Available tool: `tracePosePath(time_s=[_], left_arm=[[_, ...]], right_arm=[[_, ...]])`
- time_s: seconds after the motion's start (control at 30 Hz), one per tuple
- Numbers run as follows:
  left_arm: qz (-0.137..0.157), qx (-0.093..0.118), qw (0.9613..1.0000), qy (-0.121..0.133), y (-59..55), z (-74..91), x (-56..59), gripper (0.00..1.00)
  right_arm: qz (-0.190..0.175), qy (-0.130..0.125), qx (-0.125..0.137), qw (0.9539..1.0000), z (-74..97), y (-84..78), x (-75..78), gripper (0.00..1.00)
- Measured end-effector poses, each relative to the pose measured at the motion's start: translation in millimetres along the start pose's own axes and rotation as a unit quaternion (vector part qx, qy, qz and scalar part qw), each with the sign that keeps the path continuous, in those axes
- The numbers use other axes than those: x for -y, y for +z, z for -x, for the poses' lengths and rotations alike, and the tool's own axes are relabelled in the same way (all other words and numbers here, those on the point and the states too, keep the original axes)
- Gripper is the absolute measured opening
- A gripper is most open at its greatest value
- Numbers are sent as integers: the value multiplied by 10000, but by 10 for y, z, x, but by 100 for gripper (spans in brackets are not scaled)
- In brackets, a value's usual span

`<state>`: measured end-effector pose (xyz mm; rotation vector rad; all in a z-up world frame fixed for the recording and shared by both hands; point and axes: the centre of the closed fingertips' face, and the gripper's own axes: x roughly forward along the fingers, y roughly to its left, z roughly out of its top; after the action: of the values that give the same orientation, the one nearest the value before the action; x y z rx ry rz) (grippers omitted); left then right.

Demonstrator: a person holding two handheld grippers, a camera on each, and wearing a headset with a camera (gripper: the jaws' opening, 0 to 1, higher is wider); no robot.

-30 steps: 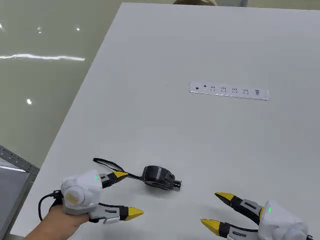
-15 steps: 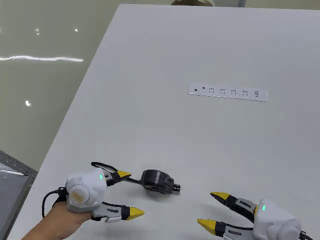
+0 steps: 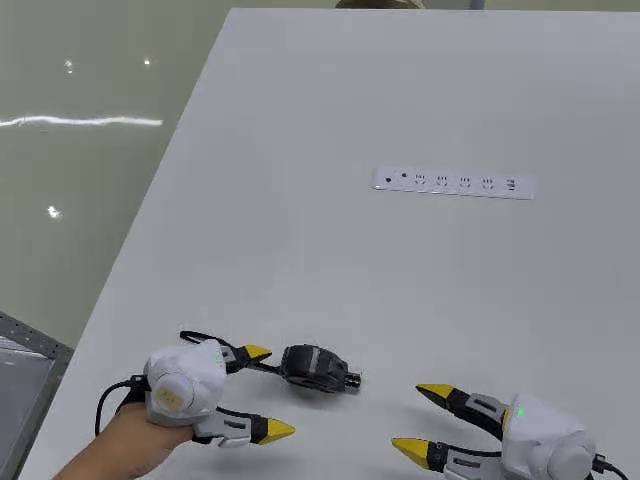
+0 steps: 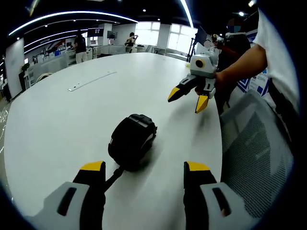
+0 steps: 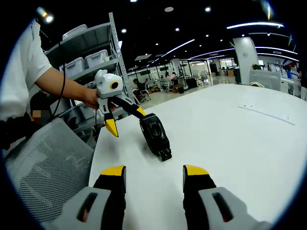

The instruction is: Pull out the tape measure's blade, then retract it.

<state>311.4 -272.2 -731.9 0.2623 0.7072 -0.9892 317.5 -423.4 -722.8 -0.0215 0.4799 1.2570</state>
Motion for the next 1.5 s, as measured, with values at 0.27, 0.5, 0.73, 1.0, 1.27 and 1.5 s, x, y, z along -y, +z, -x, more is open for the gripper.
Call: tracePosePath(time_s=[0.27,0.5,0.73,1.0,1.27,1.5], left_arm=[[-141,-88,9998,-66,7,-44,-46,63],[-215,-157,9996,-115,2,-90,-103,62],[-373,-281,9988,-151,-25,-149,-141,59],[-443,-342,9983,-160,-56,-190,-188,56],[-478,-347,9981,-200,-33,-228,-214,53],[-549,-389,9974,-258,-18,-270,-230,52]], right_arm=[[48,58,-31,10000,-54,-28,27,46],[76,94,-18,9999,-108,-21,53,46],[122,147,-59,9998,-158,-36,87,45],[120,227,-114,9996,-233,-66,94,43],[192,375,-206,9989,-313,-95,65,43],[228,440,-229,9985,-360,-102,82,43]])
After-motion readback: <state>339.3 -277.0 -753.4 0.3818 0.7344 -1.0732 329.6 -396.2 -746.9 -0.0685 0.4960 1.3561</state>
